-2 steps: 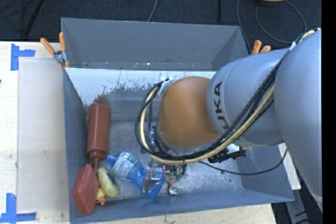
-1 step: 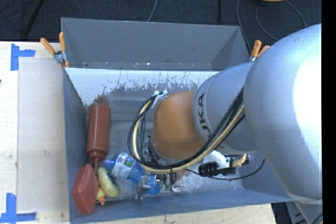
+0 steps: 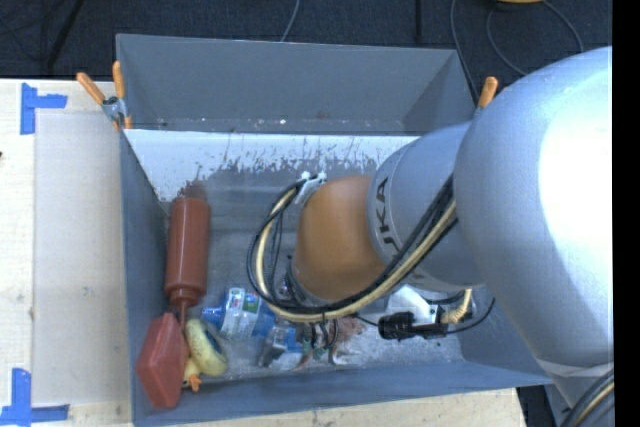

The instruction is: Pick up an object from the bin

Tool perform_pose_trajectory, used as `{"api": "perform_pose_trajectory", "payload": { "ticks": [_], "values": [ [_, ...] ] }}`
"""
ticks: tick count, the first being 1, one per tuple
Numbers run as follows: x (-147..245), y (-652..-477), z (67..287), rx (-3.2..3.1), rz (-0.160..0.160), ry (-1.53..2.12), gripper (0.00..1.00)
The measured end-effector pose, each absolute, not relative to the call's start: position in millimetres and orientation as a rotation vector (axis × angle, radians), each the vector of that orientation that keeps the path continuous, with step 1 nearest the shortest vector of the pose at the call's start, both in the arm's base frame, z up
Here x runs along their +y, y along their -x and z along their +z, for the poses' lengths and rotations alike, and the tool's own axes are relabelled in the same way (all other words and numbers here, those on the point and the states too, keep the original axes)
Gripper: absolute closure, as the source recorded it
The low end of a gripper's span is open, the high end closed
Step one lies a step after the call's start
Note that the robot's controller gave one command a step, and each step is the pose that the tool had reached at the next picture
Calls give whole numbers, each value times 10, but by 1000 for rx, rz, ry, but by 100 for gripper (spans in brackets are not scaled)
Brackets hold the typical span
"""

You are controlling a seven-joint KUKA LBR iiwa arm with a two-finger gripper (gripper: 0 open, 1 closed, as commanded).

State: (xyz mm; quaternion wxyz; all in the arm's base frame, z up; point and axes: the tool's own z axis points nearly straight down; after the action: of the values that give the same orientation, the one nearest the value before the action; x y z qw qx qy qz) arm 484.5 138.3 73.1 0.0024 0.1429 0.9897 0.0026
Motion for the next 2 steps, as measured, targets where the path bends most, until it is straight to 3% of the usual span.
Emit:
{"api": "perform_pose_trajectory", "payload": {
  "ticks": [2],
  "values": [
    [1381, -4846, 756, 3104, 7, -450, 100]
  ]
}}
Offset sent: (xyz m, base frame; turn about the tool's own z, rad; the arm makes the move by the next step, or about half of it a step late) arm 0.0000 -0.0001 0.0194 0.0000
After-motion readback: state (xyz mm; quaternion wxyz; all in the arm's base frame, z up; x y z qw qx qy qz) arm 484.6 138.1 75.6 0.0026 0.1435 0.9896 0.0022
